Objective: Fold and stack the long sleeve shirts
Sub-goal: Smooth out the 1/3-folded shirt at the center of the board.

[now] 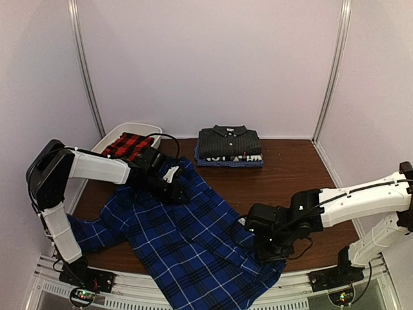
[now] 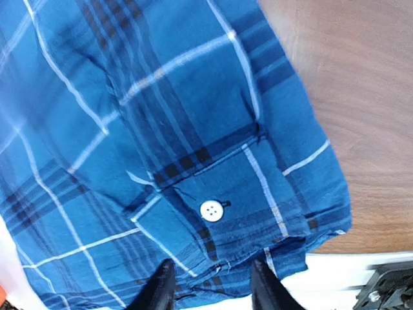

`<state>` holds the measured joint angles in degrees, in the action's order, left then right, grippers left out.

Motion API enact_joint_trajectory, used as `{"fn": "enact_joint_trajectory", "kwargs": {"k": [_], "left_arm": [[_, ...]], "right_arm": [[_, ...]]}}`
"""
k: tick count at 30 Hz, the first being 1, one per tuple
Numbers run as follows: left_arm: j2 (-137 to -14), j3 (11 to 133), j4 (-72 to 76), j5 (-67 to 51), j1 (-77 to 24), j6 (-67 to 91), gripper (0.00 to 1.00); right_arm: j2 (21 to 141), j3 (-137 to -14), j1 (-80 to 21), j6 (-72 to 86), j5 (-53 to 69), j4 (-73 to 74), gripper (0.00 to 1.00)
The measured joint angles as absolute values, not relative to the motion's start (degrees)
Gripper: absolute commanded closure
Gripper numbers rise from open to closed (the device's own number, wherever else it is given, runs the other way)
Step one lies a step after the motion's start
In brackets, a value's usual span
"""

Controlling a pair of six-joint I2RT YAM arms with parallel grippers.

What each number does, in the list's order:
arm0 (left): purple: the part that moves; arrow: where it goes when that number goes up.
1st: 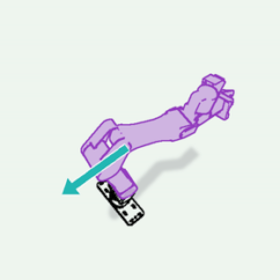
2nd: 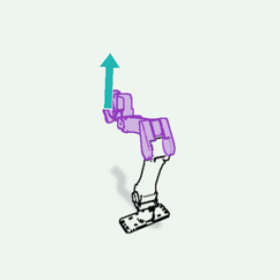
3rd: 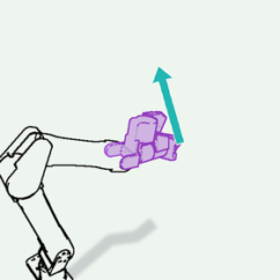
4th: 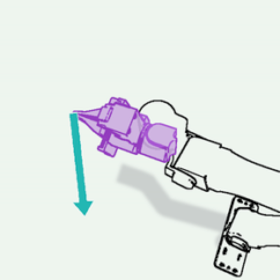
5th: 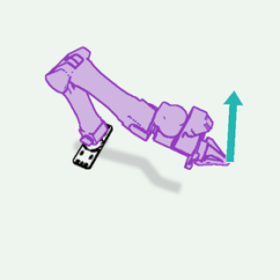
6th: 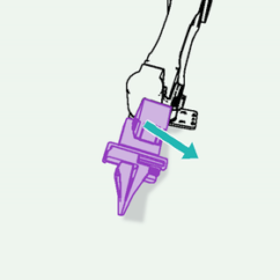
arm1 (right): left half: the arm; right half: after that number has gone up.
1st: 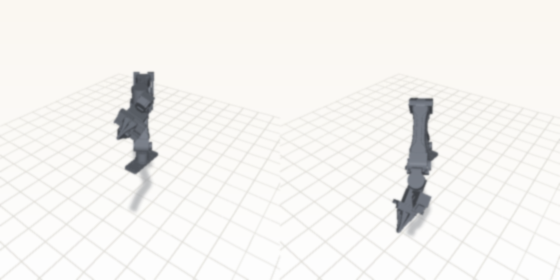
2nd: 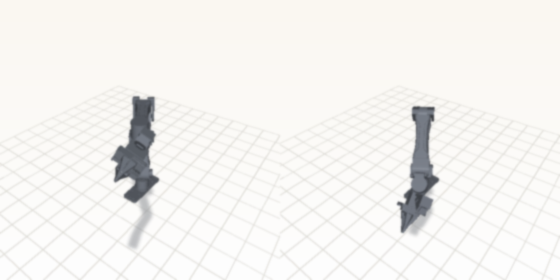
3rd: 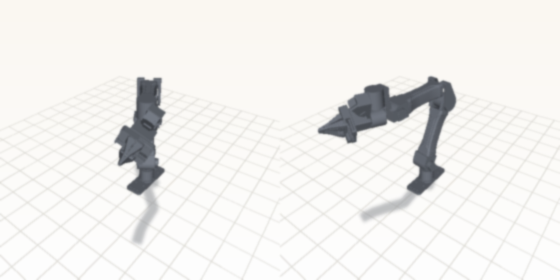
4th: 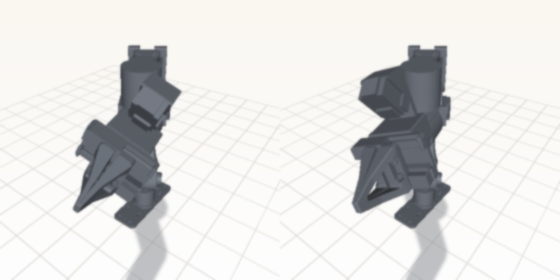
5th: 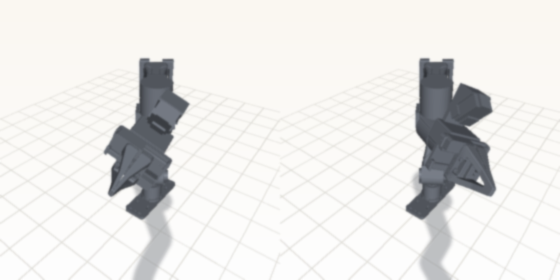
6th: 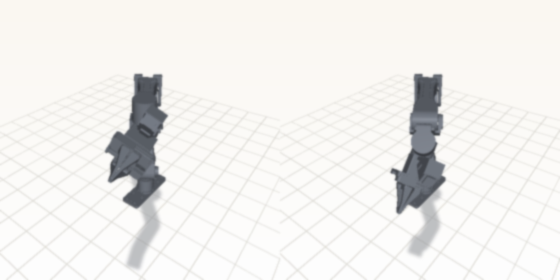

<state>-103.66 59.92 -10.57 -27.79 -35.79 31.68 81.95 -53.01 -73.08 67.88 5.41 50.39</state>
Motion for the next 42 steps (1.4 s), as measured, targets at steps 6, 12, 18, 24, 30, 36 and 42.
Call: {"fn": "enact_joint_trajectory", "kwargs": {"k": [6,12,18,24,30,36,42], "left_arm": [[-107.6,62.9,-10.9,-26.0,-33.8,31.6,0.65],[-110.8,66.2,-12.3,-23.5,-32.8,31.6,0.65],[-111.7,70.3,-15.0,-20.8,-31.8,31.6,0.65],[-113.9,75.6,-15.4,-18.3,-31.7,31.6,0.66],[-118.8,77.5,-16.4,-16.3,-30.7,31.6,0.67],[-119.2,78.1,-16.3,-15.2,-29.2,31.9,0.67],[-119.4,78.6,-16.5,-14.9,-29.0,31.9,0.67]], "right_arm": [[79.0,-55.2,-71.5,65.4,0.8,48.6,0.57],[82.0,-55.3,-66.8,59.5,-1.2,39.4,0.6],[85.1,-51.5,-65.7,56.1,-0.3,27.5,0.62],[85.6,-42.6,-65.7,55.9,2.6,19.2,0.62],[84.0,-37.4,-65.7,57.1,4.1,13.7,0.62],[81.6,-33.8,-65.8,58.7,4.2,9.8,0.62],[79.1,-31.0,-65.8,60.2,4.1,8.0,0.62]]}}
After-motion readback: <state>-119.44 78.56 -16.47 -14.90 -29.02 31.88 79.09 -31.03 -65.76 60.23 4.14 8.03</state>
